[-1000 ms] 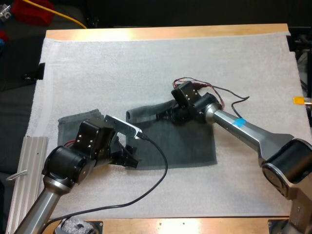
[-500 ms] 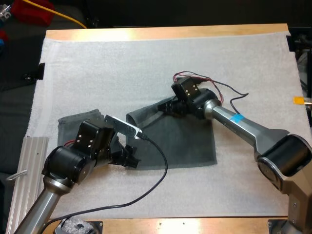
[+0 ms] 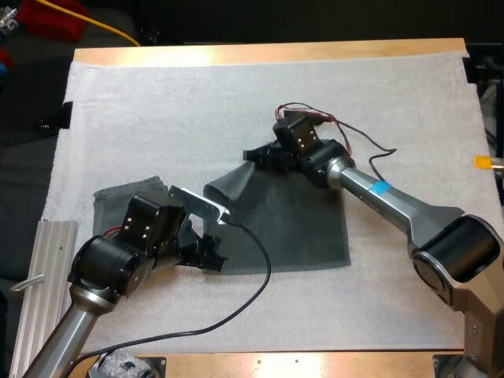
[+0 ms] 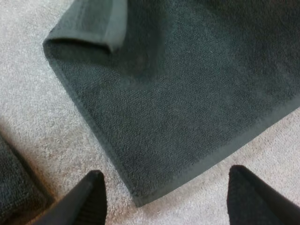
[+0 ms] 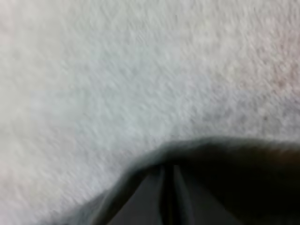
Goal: Pick towel from pile, fold and stack
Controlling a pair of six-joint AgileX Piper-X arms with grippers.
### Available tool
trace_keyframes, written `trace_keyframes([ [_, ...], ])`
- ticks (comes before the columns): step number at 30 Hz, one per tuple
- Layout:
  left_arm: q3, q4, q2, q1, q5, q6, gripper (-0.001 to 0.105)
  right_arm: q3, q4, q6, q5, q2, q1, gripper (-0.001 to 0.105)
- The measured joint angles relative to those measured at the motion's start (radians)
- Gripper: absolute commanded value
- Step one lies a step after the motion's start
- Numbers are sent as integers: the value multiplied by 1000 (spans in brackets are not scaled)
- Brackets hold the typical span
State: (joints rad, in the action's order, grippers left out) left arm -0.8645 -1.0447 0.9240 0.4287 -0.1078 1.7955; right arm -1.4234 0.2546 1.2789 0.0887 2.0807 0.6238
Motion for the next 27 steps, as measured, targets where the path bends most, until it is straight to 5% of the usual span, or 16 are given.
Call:
trace_keyframes([
  [4,0,0,0,0,0,0,54,0,-62,-23,0,0,0,6],
  [13,0,0,0,0,0,0,54,-3,-32,-29,0,-20,0,43],
  [18,0,0,0,0,0,0,54,-3,113,13,0,-104,0,60],
  [27,0,-55,0,0,0,8,53,-3,519,88,-147,-302,0,61],
])
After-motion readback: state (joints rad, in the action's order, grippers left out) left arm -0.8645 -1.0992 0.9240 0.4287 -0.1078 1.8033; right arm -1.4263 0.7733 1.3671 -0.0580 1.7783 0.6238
